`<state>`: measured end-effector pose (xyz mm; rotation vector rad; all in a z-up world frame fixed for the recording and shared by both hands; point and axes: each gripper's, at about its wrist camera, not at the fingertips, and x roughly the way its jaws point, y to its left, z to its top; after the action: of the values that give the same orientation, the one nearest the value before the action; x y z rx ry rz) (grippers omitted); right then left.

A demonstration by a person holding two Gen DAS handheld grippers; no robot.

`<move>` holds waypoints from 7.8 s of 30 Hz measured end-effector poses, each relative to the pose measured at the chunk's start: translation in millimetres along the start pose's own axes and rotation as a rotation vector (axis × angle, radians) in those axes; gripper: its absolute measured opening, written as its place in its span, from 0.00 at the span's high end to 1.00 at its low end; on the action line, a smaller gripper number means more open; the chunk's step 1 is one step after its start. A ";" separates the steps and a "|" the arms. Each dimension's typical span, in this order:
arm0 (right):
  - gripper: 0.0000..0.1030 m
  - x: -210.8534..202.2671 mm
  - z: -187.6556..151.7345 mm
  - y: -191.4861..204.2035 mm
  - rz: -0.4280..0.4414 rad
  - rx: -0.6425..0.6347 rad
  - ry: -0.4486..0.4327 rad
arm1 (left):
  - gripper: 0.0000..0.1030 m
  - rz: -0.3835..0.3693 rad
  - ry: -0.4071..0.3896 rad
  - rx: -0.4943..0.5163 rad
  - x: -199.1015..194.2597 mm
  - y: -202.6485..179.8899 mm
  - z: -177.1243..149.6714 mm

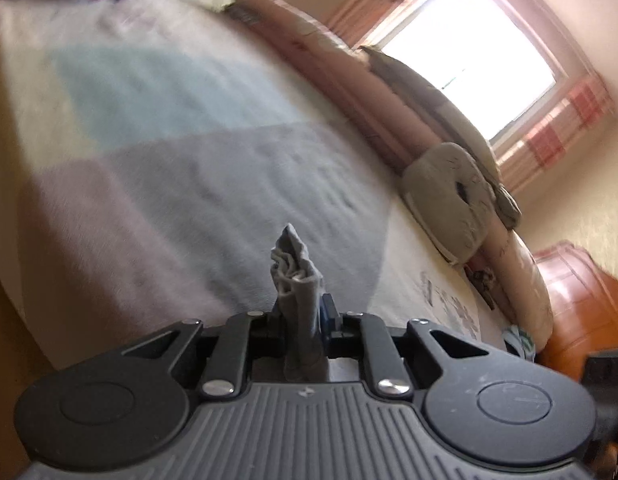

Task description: Fold clothes

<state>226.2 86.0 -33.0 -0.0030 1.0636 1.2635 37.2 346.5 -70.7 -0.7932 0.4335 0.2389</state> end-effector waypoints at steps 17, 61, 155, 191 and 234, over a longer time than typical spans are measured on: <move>0.00 38.6 20.7 -48.1 0.094 0.642 0.003 | 0.90 -0.120 -0.035 0.015 -6.7 -4.8 3.6; 0.00 -71.7 -29.6 -77.8 0.023 0.862 -0.164 | 0.91 -0.251 0.008 0.094 -9.6 -83.2 -2.4; 0.00 -66.7 -89.1 -48.7 -0.073 0.218 -0.129 | 0.38 -0.349 0.531 0.379 103.4 -122.4 -35.5; 0.00 -196.8 -198.3 -125.9 -0.828 0.155 -0.249 | 0.26 -0.012 0.521 0.772 102.0 -251.9 -137.5; 0.00 -421.2 -337.0 -276.5 -0.313 1.031 -0.814 | 0.25 -0.191 0.558 0.873 122.2 -363.8 -196.2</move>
<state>255.6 -516.3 -94.6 1.0026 0.8233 0.2485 222.5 -39.1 -17.9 -0.0175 0.8975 -0.3548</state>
